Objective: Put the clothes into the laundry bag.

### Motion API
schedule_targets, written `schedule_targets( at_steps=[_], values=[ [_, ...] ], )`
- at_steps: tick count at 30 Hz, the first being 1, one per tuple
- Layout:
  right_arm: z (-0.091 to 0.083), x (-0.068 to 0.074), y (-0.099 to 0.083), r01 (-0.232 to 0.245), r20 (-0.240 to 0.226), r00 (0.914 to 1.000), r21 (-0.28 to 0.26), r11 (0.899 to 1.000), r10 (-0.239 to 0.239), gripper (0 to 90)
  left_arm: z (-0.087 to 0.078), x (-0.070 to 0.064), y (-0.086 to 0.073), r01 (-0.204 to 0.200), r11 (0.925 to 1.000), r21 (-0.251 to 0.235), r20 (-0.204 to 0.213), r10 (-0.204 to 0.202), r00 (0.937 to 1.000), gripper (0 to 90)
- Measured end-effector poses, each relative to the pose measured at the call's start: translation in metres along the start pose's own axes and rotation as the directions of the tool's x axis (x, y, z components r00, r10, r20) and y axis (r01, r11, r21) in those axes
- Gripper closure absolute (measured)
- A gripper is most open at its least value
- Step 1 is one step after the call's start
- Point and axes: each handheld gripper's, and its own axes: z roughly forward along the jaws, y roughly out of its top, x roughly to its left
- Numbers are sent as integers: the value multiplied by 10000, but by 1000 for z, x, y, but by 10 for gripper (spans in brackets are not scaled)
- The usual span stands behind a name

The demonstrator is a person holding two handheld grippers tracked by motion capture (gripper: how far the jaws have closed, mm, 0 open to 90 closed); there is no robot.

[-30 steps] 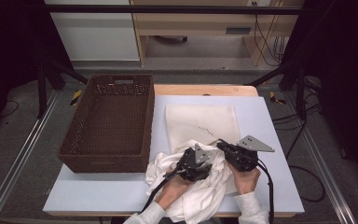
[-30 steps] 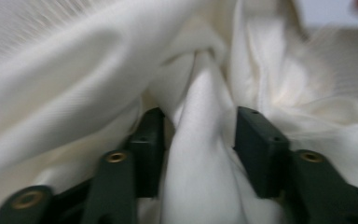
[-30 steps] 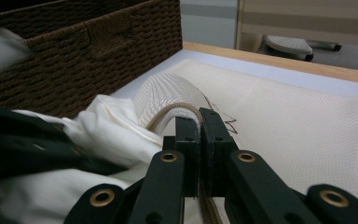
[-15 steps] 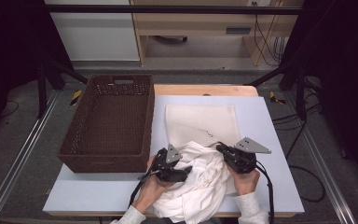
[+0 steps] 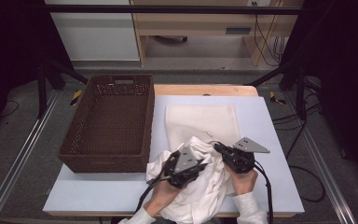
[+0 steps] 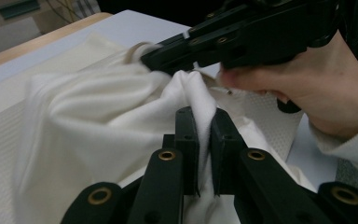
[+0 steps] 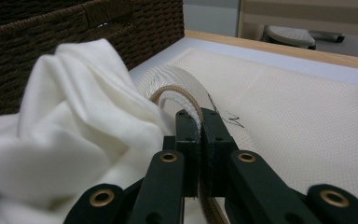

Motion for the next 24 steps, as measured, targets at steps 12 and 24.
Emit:
schedule_targets(
  at_steps=[12,24],
  values=[
    [-8,2,4,73,-69,9999,-283,9996,-75,872,57,10,-6,-121,9958,909,-879,201,9959,712],
    [-7,3,-1,203,-57,9998,9,9998,-203,872,-21,35,-38,836,9918,968,-2410,-582,9688,195]
  ],
)
